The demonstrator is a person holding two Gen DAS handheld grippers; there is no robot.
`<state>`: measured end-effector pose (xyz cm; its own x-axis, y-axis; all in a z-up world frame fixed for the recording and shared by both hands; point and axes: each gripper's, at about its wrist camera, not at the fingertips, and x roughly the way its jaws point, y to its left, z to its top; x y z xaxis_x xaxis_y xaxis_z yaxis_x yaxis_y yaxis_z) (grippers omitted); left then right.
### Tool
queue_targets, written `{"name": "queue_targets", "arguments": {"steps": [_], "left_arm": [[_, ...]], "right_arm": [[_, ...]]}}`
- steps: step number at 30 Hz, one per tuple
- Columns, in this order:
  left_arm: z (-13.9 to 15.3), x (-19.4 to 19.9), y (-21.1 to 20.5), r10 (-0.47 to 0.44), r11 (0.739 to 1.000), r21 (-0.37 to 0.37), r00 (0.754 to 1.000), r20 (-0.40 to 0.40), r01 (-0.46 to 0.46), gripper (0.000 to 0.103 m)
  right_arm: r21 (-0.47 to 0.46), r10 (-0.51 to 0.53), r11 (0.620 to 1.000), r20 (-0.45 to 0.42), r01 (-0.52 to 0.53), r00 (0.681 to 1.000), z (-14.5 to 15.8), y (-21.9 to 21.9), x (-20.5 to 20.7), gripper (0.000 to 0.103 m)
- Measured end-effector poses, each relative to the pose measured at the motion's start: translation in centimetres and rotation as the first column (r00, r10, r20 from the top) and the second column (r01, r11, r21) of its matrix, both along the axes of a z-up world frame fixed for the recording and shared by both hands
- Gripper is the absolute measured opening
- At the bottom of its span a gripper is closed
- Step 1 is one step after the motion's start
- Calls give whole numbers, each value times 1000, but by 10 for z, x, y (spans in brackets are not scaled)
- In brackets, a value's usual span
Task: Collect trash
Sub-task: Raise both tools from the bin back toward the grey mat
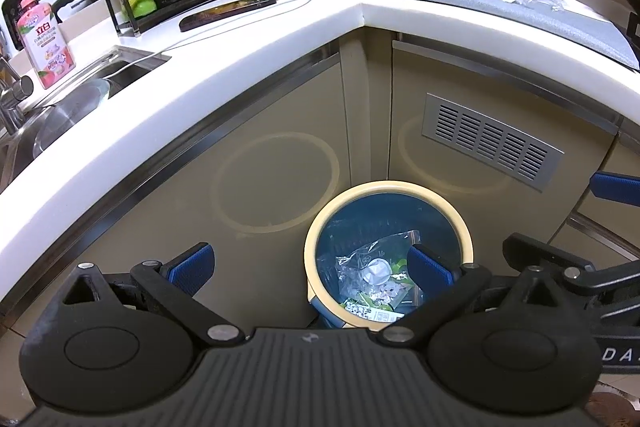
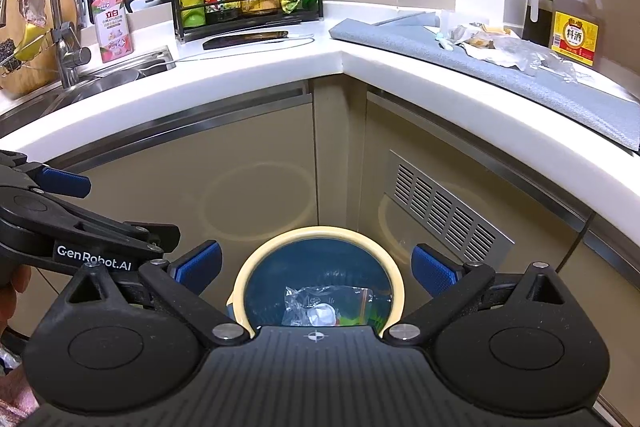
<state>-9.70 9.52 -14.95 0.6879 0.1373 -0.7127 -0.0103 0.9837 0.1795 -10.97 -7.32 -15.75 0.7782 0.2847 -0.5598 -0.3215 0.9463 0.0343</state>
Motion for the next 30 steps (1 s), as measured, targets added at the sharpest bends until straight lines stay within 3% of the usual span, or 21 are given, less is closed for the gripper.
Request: {"name": "queue_targets", "arguments": {"steps": [7, 16, 24, 30], "left_arm": [[7, -6, 5, 30, 999, -36, 998, 50, -28, 103], [10, -15, 49, 222, 969, -122, 974, 42, -215, 103], [12, -4, 39, 132, 988, -86, 991, 26, -130, 103], [34, 18, 29, 78, 992, -106, 995, 57, -71, 103]], "right_arm": [[11, -11, 1000, 47, 11, 999, 7, -8, 0, 101], [42, 4, 999, 49, -6, 999, 22, -3, 26, 101], [78, -5, 997, 52, 1, 999, 24, -9, 18, 101], [109, -87, 991, 127, 73, 988, 45, -37, 23, 102]]}}
